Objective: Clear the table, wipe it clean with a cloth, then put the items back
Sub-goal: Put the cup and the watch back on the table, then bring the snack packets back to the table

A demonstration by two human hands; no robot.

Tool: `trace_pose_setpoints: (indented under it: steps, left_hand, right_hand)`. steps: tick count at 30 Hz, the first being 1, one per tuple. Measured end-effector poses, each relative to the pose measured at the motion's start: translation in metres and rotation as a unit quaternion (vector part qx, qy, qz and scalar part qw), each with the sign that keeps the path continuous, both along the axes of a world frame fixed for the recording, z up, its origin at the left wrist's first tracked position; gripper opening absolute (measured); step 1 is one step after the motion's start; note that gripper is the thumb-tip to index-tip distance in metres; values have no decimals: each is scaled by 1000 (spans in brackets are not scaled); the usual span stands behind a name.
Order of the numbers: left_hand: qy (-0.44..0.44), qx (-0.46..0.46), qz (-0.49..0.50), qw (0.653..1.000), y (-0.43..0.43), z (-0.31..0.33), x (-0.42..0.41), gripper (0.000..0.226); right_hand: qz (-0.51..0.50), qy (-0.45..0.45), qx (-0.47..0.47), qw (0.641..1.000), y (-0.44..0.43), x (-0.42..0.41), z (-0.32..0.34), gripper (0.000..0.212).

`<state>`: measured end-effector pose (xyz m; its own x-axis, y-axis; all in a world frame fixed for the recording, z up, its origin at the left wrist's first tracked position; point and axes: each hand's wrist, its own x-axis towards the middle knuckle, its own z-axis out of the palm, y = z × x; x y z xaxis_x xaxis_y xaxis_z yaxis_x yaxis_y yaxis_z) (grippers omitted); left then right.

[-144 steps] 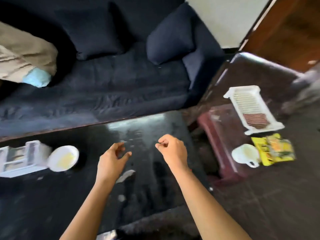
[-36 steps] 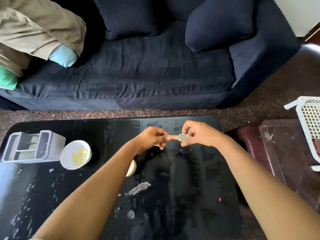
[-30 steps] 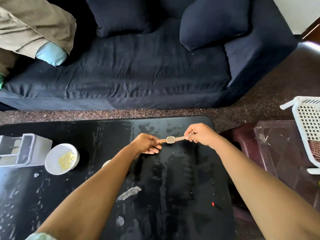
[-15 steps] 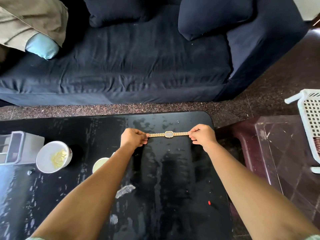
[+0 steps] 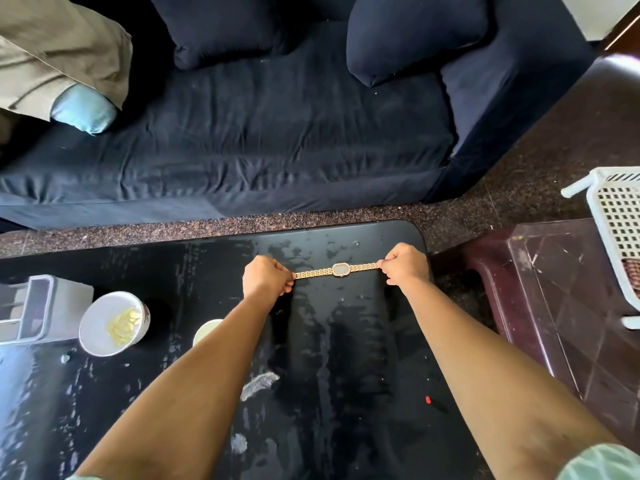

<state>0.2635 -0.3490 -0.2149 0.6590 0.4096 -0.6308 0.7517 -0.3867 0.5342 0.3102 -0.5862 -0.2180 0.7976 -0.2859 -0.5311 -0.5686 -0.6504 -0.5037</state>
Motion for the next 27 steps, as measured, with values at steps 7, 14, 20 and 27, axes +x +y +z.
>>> trace_pose_setpoints:
  steps: [7, 14, 20, 27]
  left_hand:
    - [53, -63, 66, 994, 7, -1, -2, 23]
    - [-10, 74, 10, 997, 0, 33, -13, 15]
    - [-122, 3, -37, 992, -100, 92, -71, 9]
    - [-155, -140, -126, 970, -322, 102, -117, 14]
  right_hand:
    - [-76, 29, 7, 997, 2, -2, 1, 26]
    - [-20, -12, -4, 1000, -14, -24, 22, 27]
    - [24, -109, -25, 993, -87, -80, 100, 15]
    - [11, -205, -129, 970, -287, -134, 165, 21]
